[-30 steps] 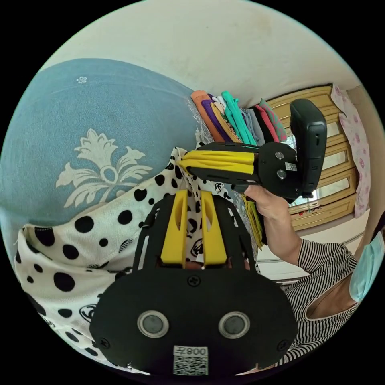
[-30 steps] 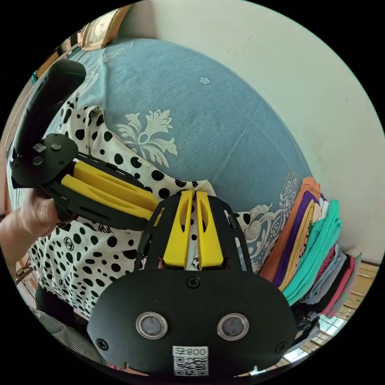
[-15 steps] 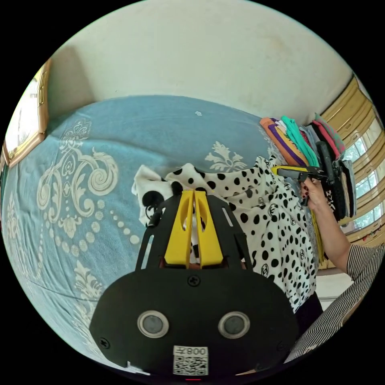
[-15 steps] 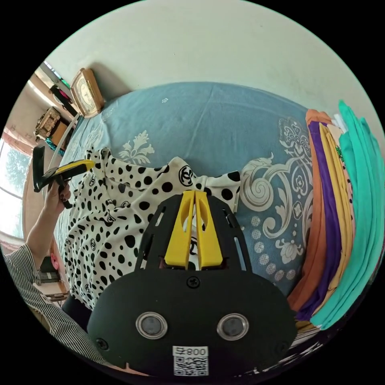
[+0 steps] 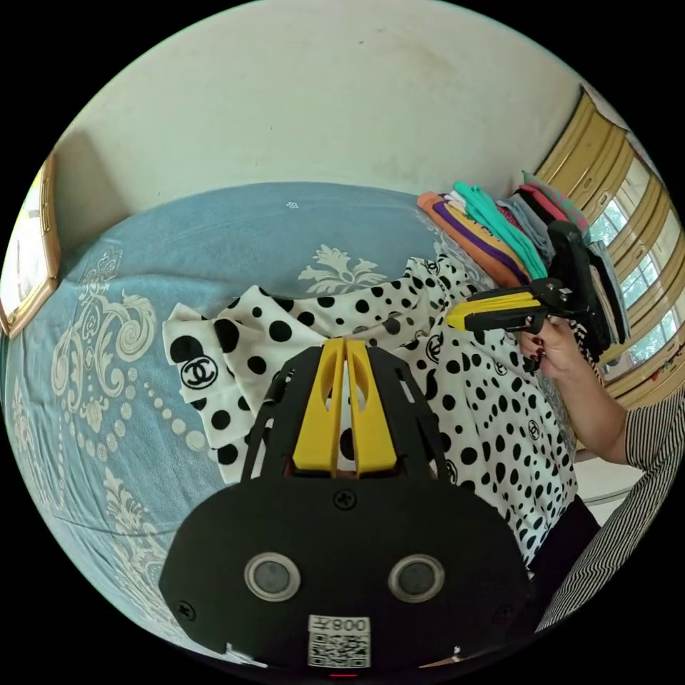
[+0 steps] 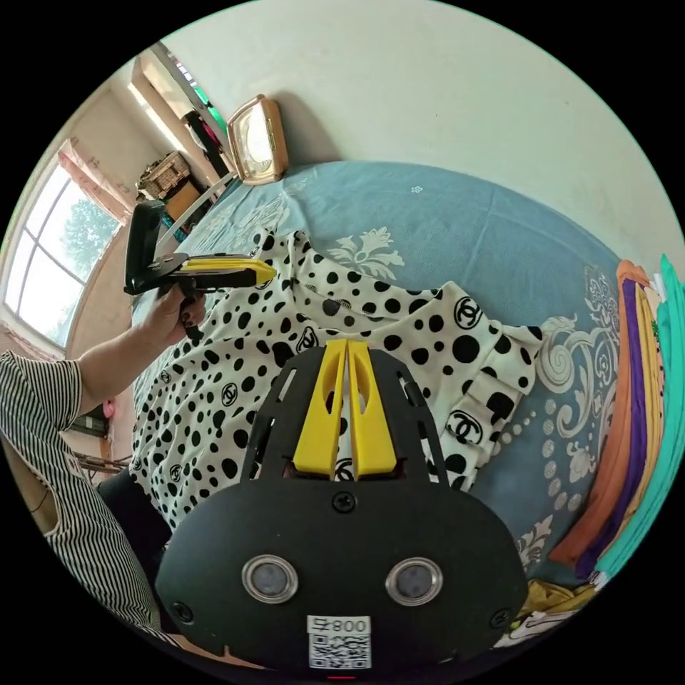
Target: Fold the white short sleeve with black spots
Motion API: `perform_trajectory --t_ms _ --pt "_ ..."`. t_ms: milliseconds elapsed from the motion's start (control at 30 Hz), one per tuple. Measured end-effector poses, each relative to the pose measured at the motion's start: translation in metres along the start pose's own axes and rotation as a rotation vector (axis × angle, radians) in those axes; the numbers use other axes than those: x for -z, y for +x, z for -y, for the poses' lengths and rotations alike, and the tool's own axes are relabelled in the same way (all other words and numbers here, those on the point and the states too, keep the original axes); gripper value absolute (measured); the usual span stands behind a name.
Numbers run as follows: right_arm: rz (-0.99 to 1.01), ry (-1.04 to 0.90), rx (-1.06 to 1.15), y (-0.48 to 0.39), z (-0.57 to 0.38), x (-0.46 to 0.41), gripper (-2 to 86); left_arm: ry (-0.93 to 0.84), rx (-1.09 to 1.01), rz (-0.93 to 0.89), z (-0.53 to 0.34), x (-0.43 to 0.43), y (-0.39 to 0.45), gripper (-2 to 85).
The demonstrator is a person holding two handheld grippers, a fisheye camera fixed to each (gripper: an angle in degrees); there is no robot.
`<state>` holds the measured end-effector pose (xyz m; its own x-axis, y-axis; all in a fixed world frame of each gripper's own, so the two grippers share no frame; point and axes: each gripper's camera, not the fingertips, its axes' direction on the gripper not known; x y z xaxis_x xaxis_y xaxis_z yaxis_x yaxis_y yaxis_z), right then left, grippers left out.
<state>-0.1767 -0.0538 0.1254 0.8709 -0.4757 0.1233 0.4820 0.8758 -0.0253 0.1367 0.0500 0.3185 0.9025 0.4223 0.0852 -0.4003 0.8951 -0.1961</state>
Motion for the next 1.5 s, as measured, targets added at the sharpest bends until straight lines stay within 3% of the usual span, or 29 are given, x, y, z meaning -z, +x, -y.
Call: perform_trajectory --t_ms 333,433,500,567,667,800,900,1133,1167,1367,1500 --pt "0.084 -0.029 -0.12 0.021 -0.017 0.006 0.1 0.073 0.05 0.03 -0.018 0.055 0.002 0.1" --pt "0.077 0.012 -0.111 0.015 -0.027 0.018 0.1 0.021 0.038 0.11 -0.021 0.062 0.004 0.1" --pt "0.064 -0.059 -0.138 0.024 -0.03 0.004 0.1 -0.01 0.081 0.072 -0.024 0.066 -0.007 0.1" --pt "0.177 -0.005 -0.163 0.03 -0.038 0.015 0.1 0.048 0.119 0.05 -0.029 0.086 -0.012 0.1" --pt "0.09 0.075 -0.181 0.03 -0.059 0.047 0.1 0.101 0.138 0.077 -0.038 0.11 -0.016 0.2" --pt "-0.083 0.087 -0.303 0.051 -0.1 0.068 0.1 0.002 0.188 0.056 -0.044 0.112 -0.031 0.2" --pt "0.033 0.096 -0.354 0.068 -0.117 0.073 0.1 0.079 0.183 0.063 -0.048 0.141 -0.03 0.2" --pt "-0.17 0.104 -0.303 0.06 -0.101 0.089 0.1 0.006 0.196 0.106 -0.046 0.154 -0.042 0.2" --pt "-0.178 0.032 -0.323 0.065 -0.096 0.078 0.1 0.012 0.213 0.096 -0.048 0.16 -0.043 0.2" --pt "-0.213 0.023 -0.272 0.05 -0.11 0.092 0.1 0.123 0.189 0.09 -0.081 0.223 -0.025 0.2" --pt "-0.174 0.098 -0.278 0.028 -0.152 0.127 0.1 0.112 0.179 0.022 -0.134 0.265 -0.01 0.2"
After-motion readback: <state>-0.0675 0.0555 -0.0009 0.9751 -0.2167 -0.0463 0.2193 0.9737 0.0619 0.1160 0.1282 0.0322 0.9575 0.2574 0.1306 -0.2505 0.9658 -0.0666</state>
